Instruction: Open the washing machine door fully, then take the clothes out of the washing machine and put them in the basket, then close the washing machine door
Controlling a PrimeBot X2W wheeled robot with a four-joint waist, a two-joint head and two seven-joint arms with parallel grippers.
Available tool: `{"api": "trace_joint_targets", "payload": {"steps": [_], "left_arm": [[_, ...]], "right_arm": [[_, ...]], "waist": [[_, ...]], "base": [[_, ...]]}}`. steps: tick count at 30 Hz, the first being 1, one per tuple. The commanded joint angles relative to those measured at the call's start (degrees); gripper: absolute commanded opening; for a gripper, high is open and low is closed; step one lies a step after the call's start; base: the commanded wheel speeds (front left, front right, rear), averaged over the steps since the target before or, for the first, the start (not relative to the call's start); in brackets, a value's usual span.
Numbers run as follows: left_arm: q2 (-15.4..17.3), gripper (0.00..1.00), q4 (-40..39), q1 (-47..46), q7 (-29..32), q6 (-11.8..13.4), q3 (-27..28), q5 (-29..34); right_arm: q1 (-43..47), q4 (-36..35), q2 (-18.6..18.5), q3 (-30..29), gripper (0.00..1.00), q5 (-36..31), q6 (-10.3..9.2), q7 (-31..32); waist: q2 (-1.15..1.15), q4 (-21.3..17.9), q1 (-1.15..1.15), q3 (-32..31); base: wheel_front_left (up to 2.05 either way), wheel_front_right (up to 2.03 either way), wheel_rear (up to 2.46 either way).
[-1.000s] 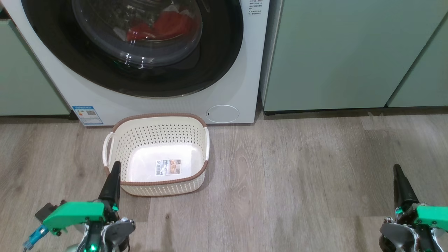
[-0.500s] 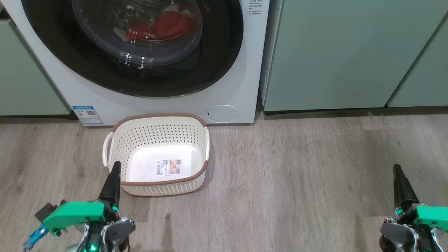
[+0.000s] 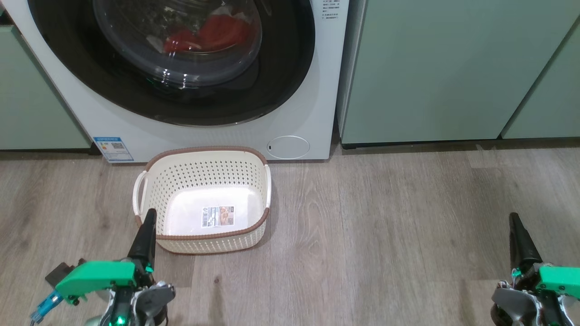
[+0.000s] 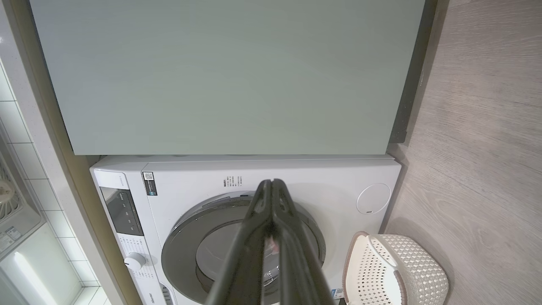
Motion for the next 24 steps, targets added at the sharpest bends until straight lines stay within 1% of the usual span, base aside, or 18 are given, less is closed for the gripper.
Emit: {"api": "trace_joint_targets", "payload": {"steps": [1,24], "left_arm": [[0.44,0.00,-2.04,-3.01,0.33,-0.37,1.68,-0.25],[0.44,0.00,-2.04,-3.01,0.33,-0.37,1.68,-0.25]], "right_arm": [[-2.58,-2.34,-0.01,1.20,0.00,0.36,-0.03,0.32],[-2.58,-2.34,-0.01,1.20,0.00,0.36,-0.03,0.32]], "waist": [[0.00,0.00,0.00,0.00],[0.00,0.00,0.00,0.00]], "base": [[0.00,0.00,0.00],[0.00,0.00,0.00]]}}
